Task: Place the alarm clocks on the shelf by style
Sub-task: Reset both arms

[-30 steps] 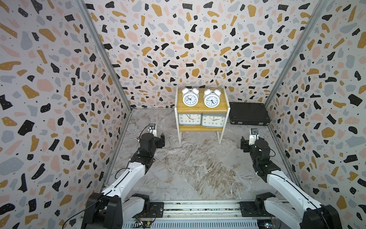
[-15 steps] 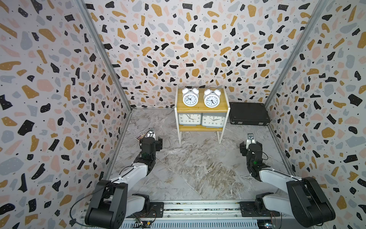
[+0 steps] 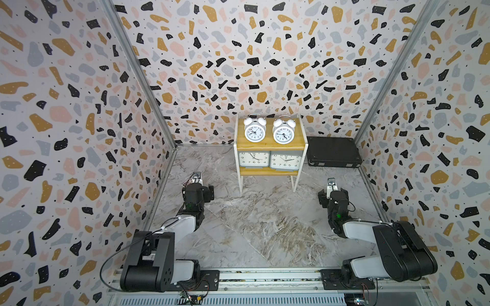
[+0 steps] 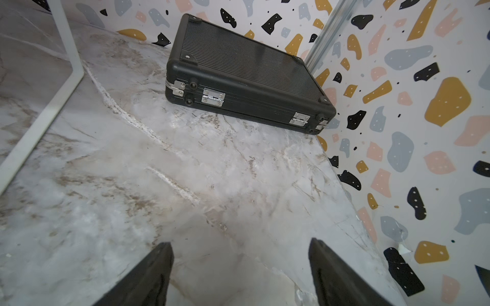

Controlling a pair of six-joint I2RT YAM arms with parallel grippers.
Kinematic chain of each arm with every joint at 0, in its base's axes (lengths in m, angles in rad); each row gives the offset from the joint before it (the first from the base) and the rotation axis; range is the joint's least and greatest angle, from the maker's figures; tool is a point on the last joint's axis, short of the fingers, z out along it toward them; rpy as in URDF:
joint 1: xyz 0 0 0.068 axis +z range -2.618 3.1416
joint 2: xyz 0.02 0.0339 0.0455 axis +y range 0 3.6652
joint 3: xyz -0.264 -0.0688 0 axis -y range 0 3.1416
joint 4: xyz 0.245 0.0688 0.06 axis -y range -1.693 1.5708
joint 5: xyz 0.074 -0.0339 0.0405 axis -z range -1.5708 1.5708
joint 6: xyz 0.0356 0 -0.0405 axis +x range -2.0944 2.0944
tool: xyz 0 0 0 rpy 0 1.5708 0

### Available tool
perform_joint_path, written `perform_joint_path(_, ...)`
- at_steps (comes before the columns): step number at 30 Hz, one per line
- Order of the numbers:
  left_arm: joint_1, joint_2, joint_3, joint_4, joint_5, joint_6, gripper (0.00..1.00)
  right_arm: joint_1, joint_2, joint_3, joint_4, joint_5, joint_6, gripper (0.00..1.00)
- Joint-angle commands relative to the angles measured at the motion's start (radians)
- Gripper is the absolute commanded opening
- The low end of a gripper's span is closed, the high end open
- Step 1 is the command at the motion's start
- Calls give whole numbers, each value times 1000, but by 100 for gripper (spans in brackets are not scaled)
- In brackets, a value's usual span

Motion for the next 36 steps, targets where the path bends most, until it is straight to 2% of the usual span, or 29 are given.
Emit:
perform_joint_path(1, 23, 24, -32, 121, 94, -22, 92, -38, 14, 15, 46, -76, 28, 87)
perform_joint_path(8, 42, 63, -115, 300, 154, -20, 94, -106, 117, -41, 237, -181, 72, 88)
perform_joint_path(10, 42, 72, -129, 335, 158, -20, 94, -107, 102, -25, 178, -175, 80, 89)
perform_joint_path(14, 42, 71, -125, 327, 159, -21, 96, -108, 110, 21, 98, -157, 89, 92)
perform_joint_path(16, 42, 73, -120, 321, 158, -21, 100, -109, 117, 17, 120, -160, 87, 96)
perform_joint_path(18, 42, 74, -115, 311, 155, -21, 99, -109, 111, 17, 109, -158, 87, 99)
perform_joint_path(36, 41, 73, -114, 308, 158, -17, 99, -109, 113, 14, 121, -158, 85, 99)
